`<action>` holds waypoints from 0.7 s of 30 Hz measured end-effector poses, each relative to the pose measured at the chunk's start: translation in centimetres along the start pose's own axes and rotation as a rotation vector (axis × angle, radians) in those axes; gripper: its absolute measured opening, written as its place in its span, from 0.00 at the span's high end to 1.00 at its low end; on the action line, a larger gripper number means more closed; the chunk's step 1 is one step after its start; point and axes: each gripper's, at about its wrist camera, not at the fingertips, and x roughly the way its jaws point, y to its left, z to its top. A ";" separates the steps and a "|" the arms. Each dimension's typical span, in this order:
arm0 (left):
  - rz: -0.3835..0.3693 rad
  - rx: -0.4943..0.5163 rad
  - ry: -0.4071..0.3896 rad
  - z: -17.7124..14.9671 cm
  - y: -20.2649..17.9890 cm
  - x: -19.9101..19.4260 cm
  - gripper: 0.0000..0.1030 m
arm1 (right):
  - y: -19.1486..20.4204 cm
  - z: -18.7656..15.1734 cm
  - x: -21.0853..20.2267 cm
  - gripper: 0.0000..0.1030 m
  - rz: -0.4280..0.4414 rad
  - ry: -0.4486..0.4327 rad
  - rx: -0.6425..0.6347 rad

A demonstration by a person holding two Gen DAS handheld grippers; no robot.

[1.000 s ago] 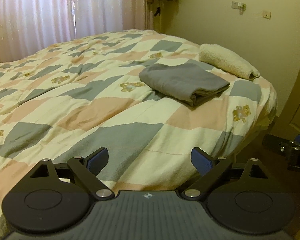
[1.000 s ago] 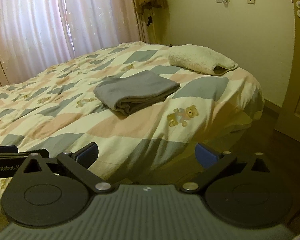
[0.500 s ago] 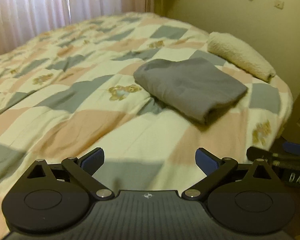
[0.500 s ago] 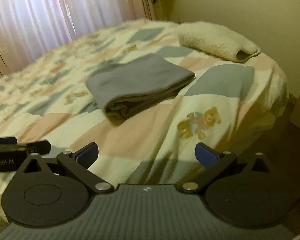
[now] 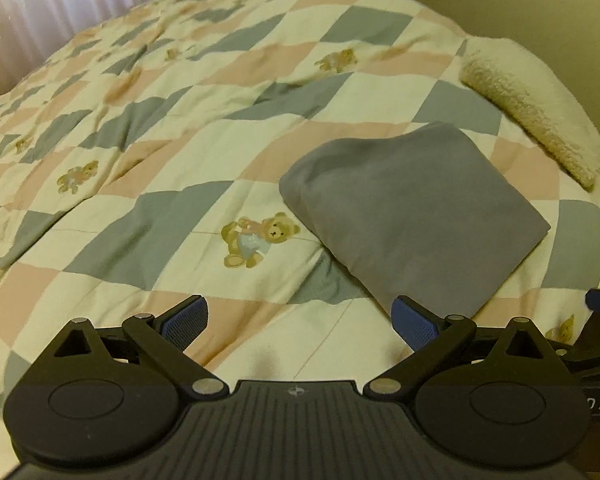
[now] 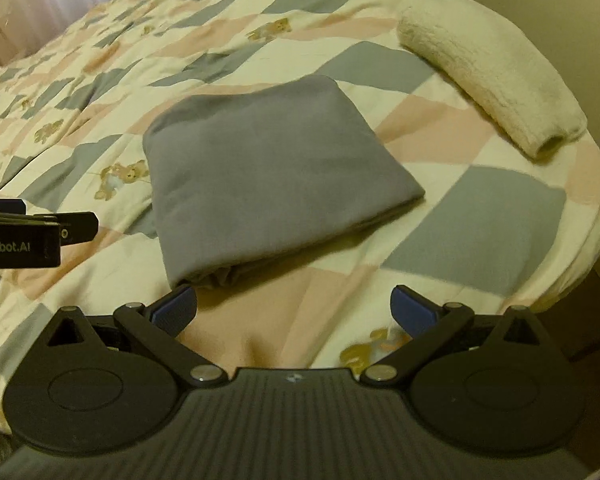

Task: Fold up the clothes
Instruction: 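Move both open grippers to the sides of the folded grey sweatpants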

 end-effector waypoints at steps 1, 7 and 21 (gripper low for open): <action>0.007 0.000 0.016 0.6 -0.1 -0.2 0.02 | 0.0 0.7 -0.3 0.01 0.001 0.010 -0.013; 0.004 -0.067 0.077 3.2 -0.7 -0.9 0.02 | -1.0 4.4 -1.4 0.01 0.020 0.073 -0.052; -0.202 -0.338 0.191 2.2 2.7 7.5 0.00 | -11.6 9.7 4.6 0.02 0.426 -0.004 0.050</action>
